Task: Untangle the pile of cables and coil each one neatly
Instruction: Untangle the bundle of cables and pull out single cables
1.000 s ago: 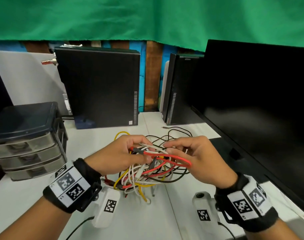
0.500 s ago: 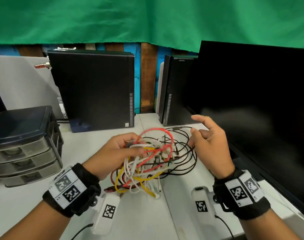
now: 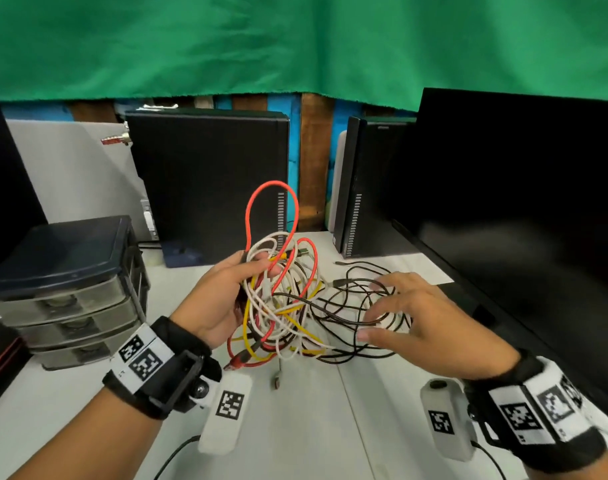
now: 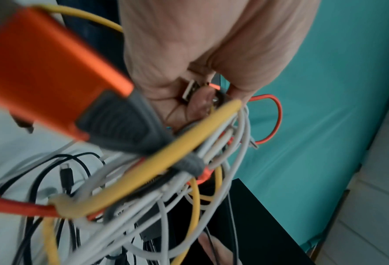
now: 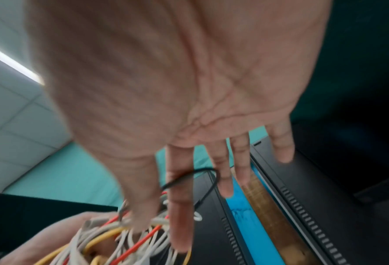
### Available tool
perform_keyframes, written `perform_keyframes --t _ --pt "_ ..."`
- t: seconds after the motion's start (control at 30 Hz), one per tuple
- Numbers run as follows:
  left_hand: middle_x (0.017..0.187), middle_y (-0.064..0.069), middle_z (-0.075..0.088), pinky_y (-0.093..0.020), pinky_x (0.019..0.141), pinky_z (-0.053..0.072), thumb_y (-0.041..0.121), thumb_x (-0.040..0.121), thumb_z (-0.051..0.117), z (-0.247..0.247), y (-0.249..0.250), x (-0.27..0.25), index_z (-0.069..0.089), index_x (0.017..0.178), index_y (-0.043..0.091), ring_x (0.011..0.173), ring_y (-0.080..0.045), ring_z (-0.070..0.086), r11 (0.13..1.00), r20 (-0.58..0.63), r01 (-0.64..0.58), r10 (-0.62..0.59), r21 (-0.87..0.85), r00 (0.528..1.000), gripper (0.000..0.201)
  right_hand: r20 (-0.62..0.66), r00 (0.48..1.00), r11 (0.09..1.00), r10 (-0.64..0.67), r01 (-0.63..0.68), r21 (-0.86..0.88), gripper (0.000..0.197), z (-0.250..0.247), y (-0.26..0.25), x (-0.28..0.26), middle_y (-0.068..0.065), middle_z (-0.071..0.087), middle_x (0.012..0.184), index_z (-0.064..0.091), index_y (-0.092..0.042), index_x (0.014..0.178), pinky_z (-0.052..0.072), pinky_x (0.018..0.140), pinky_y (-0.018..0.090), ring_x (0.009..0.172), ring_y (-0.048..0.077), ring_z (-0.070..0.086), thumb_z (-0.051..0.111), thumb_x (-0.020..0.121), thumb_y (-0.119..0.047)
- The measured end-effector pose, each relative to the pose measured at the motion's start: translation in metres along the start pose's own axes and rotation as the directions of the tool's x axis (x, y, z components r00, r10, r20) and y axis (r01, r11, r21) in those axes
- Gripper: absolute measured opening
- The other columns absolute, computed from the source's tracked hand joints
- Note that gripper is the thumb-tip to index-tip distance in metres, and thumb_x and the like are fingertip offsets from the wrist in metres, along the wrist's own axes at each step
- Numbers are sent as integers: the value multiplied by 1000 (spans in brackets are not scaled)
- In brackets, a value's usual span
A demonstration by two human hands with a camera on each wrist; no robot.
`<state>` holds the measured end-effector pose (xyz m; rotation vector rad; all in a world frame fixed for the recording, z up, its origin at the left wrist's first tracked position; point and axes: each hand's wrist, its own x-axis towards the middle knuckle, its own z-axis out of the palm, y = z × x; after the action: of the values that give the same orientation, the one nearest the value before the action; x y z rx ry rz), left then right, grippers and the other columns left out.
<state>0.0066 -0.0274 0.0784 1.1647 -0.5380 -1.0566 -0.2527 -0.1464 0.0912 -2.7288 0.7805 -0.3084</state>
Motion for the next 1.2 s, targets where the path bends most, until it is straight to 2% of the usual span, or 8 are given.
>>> perform_keyframes --t 0.1,0.17,0.27,0.37,0.6,0.83,1.0,1.2 --pt "126 -24 66 -59 110 40 14 98 58 3 0 -2 65 126 8 110 -37 59 1000 -14 20 -21 -22 1000 30 1 1000 999 -27 27 21 19 11 0 3 -20 29 156 75 -38 97 14 123 34 149 0 8 60 94 -48" --pt "120 -22 69 -58 108 43 17 98 59 5 1 -4 65 126 8 105 -35 60 1000 -15 24 -24 -17 1000 30 -82 995 988 -57 68 142 15 12 -2 4 -24 43 146 76 -35 91 23 119 28 144 -2 25 62 95 -41" --pt "98 -10 75 -44 88 52 21 98 58 9 2 -7 61 129 7 83 -22 67 1000 14 17 -17 25 1000 33 -249 969 888 1 114 446 10 6 -11 3 -5 70 84 76 -29 85 52 77 32 82 13 64 68 91 -28" --pt "95 -8 75 -38 76 53 21 99 58 12 0 -9 59 130 5 75 -19 69 998 49 14 -17 66 999 35 -245 970 774 5 152 615 15 2 -20 -1 4 51 58 78 -26 91 41 53 28 54 23 43 76 78 -34" --pt "103 -9 76 -37 72 42 20 97 60 12 4 -14 62 118 11 86 -23 63 989 92 -36 23 146 995 23 -234 972 779 5 143 611 11 12 -19 3 18 66 73 79 -24 85 45 60 46 64 35 54 70 90 -25" --pt "106 -5 77 -28 62 46 17 102 53 23 -7 -19 59 121 17 84 -21 66 966 206 -68 15 251 978 21 -80 993 847 -92 120 518 20 32 -21 7 11 66 73 78 -25 92 51 66 46 68 32 55 62 97 -37" --pt "96 -4 78 -22 56 52 15 101 54 22 -8 -16 60 123 17 71 -13 69 970 194 -40 -8 242 981 22 -210 977 812 -22 140 567 20 33 -20 10 -1 65 71 75 -24 87 48 65 37 67 27 56 60 99 -26" --pt "118 -14 72 -53 100 48 16 101 52 16 -7 -15 57 134 19 113 -39 64 993 231 9 -37 121 972 33 -268 963 786 39 135 603 27 24 -13 12 -2 65 72 71 -8 78 39 60 21 61 12 45 57 100 -18"
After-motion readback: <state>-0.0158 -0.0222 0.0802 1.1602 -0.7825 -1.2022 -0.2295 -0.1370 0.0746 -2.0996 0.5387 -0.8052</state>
